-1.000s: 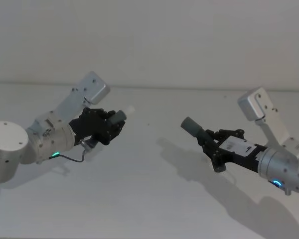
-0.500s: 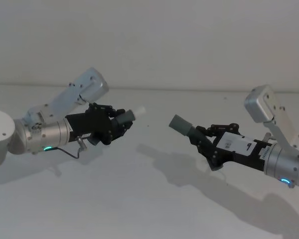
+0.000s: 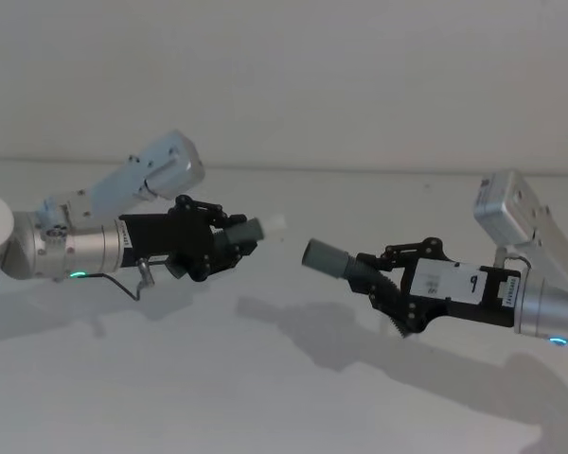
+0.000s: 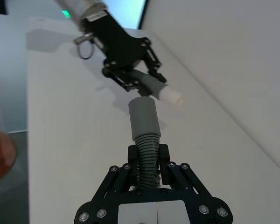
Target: Use both hands to pick up one end of the pipe from the table, align the ends, and insert them.
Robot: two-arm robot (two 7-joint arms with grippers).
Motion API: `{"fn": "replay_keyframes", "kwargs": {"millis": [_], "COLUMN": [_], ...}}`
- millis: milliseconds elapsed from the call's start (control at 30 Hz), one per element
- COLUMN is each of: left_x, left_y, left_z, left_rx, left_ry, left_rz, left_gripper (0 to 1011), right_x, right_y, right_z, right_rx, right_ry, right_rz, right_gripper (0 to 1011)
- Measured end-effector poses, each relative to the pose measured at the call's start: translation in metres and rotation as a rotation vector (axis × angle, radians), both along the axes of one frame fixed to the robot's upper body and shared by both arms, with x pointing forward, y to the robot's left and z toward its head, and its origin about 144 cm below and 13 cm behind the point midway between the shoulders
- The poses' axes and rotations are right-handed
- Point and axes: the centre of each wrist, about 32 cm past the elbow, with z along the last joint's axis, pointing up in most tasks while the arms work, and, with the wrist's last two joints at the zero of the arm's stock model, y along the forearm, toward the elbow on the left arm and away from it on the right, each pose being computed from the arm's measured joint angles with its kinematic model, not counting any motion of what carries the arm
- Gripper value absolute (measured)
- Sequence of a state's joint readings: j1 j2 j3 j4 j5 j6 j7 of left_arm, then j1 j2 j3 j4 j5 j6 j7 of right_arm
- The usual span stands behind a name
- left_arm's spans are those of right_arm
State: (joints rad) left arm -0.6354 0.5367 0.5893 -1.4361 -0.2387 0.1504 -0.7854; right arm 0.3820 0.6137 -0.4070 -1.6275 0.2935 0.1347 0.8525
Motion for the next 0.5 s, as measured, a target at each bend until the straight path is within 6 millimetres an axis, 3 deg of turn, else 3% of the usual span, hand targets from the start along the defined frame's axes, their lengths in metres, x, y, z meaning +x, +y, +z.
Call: {"fn": "replay_keyframes", "kwargs": {"millis": [500], "left_x": [0.007], "left_y": [0.010], "left_z": [0.009], "left_rx": [0.031], "left_ry": [-0.021], "left_rz": [-0.148], "left_gripper": [352], "right_x": [0.014], "right_y": [-0.014], "right_z": [0.008], "right_rx": [-0.062], "right_ry": [-0.011], "right_rz": [0.161], "right_gripper": [264]}}
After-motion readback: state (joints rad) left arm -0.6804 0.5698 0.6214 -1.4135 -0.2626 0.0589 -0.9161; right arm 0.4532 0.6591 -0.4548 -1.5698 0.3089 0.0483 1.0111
